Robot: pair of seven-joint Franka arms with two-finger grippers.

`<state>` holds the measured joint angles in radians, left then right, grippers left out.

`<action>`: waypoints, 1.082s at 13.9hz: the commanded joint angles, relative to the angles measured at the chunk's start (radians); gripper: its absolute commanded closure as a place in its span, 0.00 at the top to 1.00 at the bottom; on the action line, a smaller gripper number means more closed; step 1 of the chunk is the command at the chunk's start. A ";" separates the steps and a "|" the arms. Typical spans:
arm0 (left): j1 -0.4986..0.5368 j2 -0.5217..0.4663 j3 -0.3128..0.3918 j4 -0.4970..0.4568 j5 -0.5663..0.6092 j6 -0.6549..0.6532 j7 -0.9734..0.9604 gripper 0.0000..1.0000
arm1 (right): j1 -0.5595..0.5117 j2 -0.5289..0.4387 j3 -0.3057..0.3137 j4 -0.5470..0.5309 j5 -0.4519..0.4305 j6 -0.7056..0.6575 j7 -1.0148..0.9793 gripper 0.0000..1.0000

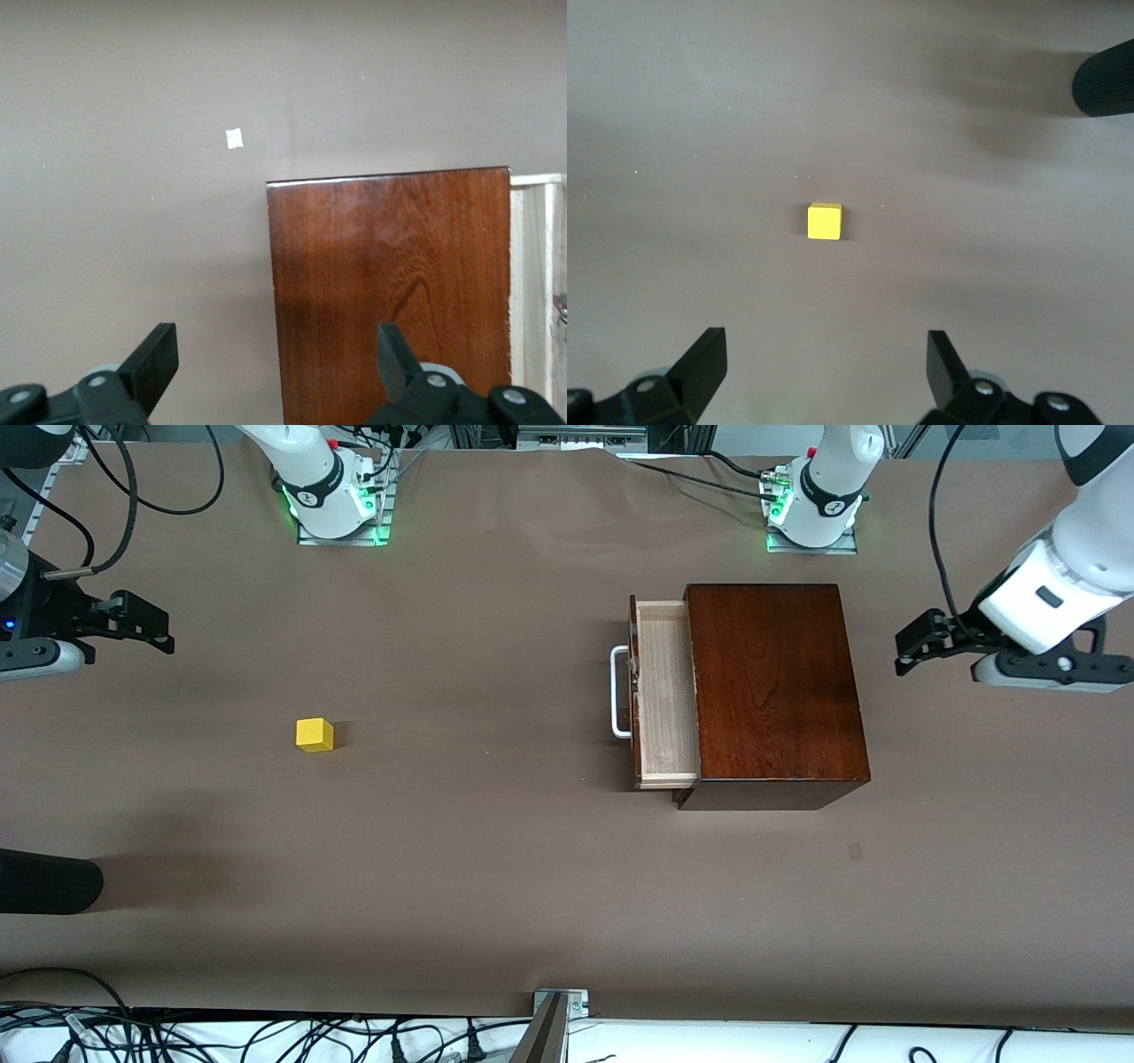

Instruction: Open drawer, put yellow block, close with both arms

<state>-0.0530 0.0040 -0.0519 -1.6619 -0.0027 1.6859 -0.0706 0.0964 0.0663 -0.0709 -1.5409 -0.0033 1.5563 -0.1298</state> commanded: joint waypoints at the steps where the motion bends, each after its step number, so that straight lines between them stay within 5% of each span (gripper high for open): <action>1: -0.002 -0.065 0.012 -0.095 -0.016 0.046 0.014 1.00 | -0.004 -0.002 0.000 0.012 0.011 -0.010 0.004 1.00; 15: 0.002 -0.053 0.004 -0.062 0.007 -0.011 0.018 1.00 | -0.004 -0.002 -0.006 0.012 0.011 -0.012 0.002 1.00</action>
<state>-0.0537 -0.0332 -0.0437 -1.7248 -0.0023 1.6887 -0.0708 0.0962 0.0663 -0.0762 -1.5409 -0.0033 1.5563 -0.1298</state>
